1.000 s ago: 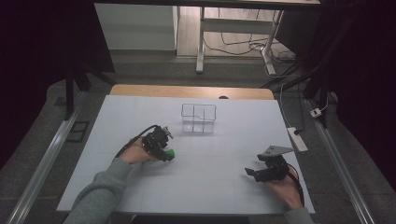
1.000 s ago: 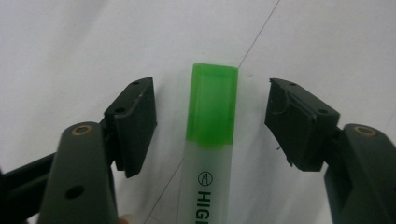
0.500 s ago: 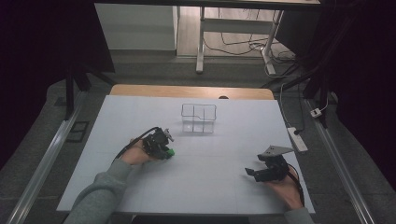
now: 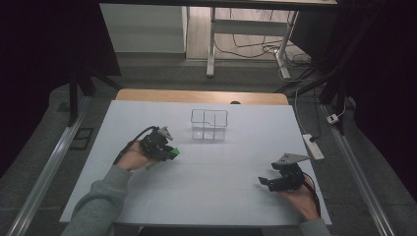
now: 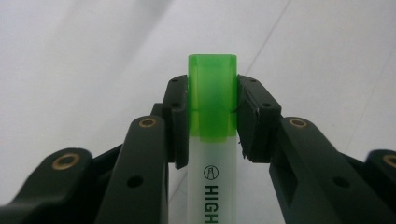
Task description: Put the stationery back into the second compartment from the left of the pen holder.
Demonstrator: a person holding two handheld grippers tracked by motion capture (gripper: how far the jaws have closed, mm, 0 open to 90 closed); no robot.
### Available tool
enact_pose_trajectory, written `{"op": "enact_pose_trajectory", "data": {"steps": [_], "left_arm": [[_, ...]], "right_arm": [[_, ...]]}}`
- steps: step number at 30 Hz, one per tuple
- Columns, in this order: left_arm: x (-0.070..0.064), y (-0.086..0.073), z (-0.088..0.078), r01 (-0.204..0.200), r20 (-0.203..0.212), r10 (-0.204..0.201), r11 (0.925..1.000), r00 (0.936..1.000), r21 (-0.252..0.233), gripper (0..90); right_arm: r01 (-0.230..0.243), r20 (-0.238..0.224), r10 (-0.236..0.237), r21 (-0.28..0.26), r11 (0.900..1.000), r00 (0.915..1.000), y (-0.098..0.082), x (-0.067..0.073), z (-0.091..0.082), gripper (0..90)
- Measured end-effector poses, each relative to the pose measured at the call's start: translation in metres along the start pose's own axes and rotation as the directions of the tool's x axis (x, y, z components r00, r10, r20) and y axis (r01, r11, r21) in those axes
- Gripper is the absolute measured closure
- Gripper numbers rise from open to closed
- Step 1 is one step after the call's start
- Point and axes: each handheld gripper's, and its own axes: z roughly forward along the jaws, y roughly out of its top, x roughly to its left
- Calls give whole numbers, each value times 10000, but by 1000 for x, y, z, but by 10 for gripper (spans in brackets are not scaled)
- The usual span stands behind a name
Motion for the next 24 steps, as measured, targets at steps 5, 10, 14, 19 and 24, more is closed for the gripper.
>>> {"op": "enact_pose_trajectory", "data": {"steps": [5, 10, 14, 19, 24], "left_arm": [[4, -3, -13, 219, -79, -224, 9980, 9997, -594, 668], [8, -6, -22, 366, -239, -391, 9946, 9990, -971, 668], [9, -7, -30, 452, -382, -506, 9904, 9980, -1307, 668], [10, -8, -37, 566, -493, -658, 9842, 9966, -1676, 667], [12, -10, -42, 719, -602, -858, 9763, 9945, -2041, 667]], "right_arm": [[3, 11, -3, -9, 10000, 10000, 0, 0, 0, 178], [1, 27, -1, -1, 10000, 10000, 0, 0, 0, 179], [-1, 20, 1, 2, 10000, 10000, 0, 0, 0, 179], [-1, 36, 1, 10, 10000, 10000, 0, 0, 0, 179], [4, 31, -4, -5, 10000, 10000, 0, 0, 0, 179]]}}
